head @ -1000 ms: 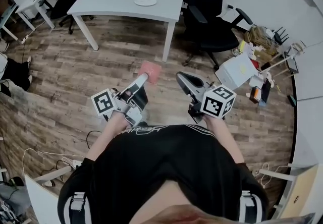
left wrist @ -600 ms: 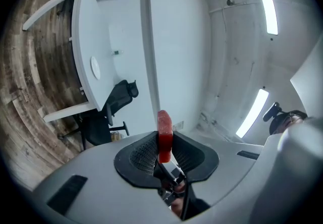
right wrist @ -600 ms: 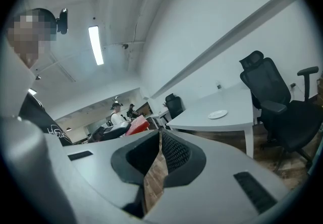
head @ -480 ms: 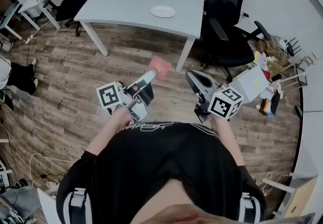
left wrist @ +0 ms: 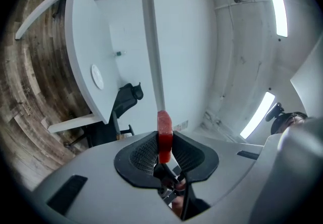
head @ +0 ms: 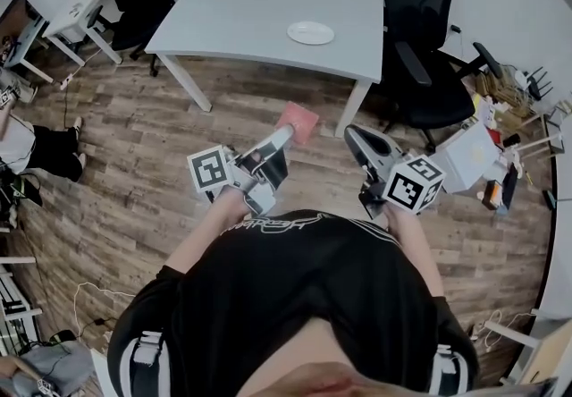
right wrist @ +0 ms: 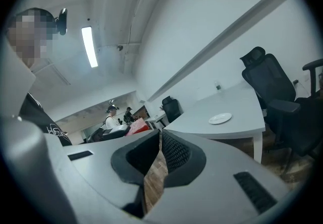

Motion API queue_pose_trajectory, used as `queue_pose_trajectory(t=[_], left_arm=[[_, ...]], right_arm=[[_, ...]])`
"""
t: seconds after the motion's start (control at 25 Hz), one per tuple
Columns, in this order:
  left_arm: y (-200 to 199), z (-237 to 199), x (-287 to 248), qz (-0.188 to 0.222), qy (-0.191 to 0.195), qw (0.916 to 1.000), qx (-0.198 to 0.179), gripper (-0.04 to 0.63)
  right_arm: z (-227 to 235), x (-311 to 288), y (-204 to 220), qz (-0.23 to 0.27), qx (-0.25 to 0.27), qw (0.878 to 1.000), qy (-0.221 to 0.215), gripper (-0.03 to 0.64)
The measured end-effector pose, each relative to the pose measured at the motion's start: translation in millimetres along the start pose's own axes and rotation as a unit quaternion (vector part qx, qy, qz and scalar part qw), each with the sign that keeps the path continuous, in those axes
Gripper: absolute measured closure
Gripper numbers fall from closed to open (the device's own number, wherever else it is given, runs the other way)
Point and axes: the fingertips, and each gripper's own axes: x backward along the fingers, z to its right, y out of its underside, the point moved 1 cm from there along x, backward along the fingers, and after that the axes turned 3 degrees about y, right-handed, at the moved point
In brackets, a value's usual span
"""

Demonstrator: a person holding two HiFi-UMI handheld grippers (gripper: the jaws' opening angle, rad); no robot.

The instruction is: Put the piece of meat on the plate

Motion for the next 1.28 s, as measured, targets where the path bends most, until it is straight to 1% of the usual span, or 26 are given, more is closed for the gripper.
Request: queue_pose_trajectory(t=[0.16, 0.28, 0.56, 0.8, 1.04, 1.28], left_arm=[[-6.2, -15.0, -4.2, -0.004, -0.011, 0.9998, 0.013, 0.511], [-13.7, -25.7, -7.7, -0.005, -0.019, 0.9997, 0.013, 0.511], [-45.6, -55.2, -30.7, 0.006, -0.031, 0.9994, 0.016, 0.511], [-89.4, -93.7, -66.4, 0.013, -0.049, 0.9986, 0.014, 0.511], [-137.0, -140.3, -104.9, 0.027, -0.08, 0.9961, 0.027, 0.511], [-183.5, -178.2, -156.4, 0.027, -0.095, 0.9945, 0.034, 0.511]], right_arm=[[14.1, -8.8, 5.5, -0.004, -0.016, 1.0, 0.006, 0.598], [27.4, -18.0, 5.4, -0.006, -0.022, 1.0, 0.007, 0.598], [63.3, -54.7, -6.6, -0.011, -0.032, 0.999, -0.008, 0.598], [117.5, -103.5, -26.2, -0.02, -0.043, 0.999, -0.022, 0.598], [174.9, -158.5, -46.5, -0.044, -0.06, 0.997, -0.037, 0.598], [233.2, -207.0, -77.5, -0.056, -0.069, 0.995, -0.045, 0.598]])
